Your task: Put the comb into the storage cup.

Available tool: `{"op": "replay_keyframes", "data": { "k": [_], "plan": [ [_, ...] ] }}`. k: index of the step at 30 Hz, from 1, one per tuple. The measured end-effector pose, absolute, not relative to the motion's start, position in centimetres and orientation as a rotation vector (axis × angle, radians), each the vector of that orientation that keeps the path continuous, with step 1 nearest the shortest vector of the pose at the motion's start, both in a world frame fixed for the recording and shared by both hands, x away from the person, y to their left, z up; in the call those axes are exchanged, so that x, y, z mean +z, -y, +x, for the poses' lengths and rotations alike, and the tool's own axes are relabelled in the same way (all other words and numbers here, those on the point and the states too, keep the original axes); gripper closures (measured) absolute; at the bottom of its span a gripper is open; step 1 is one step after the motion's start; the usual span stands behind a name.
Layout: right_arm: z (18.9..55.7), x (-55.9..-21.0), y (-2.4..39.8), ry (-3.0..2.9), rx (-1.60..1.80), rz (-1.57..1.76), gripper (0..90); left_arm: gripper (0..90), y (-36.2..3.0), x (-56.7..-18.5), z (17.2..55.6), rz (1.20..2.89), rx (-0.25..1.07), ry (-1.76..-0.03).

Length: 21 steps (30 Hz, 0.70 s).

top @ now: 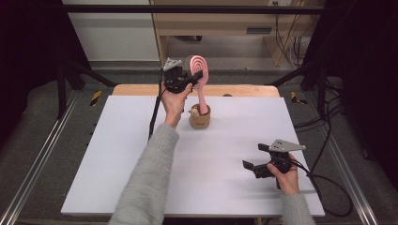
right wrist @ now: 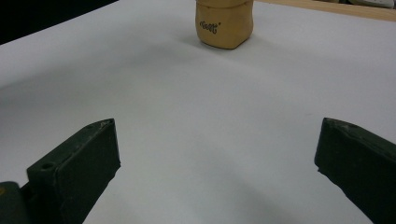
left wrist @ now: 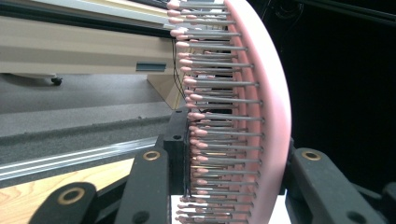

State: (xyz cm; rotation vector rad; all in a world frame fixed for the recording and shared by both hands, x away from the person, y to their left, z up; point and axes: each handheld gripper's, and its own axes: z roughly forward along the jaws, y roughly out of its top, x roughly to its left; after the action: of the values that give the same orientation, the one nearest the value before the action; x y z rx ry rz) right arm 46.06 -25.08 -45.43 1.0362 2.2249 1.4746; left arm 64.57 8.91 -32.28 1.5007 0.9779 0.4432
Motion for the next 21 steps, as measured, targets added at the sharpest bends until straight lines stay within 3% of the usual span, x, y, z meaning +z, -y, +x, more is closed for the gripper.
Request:
{"op": "replay_keyframes", "data": {
  "k": [21],
  "plan": [
    [46.1,-45.5,25.0,-2.228,1.477,1.038,0.3,62.4,-9.0,-35.2,65.2,1.513,0.414,-1.008]
  ]
}}
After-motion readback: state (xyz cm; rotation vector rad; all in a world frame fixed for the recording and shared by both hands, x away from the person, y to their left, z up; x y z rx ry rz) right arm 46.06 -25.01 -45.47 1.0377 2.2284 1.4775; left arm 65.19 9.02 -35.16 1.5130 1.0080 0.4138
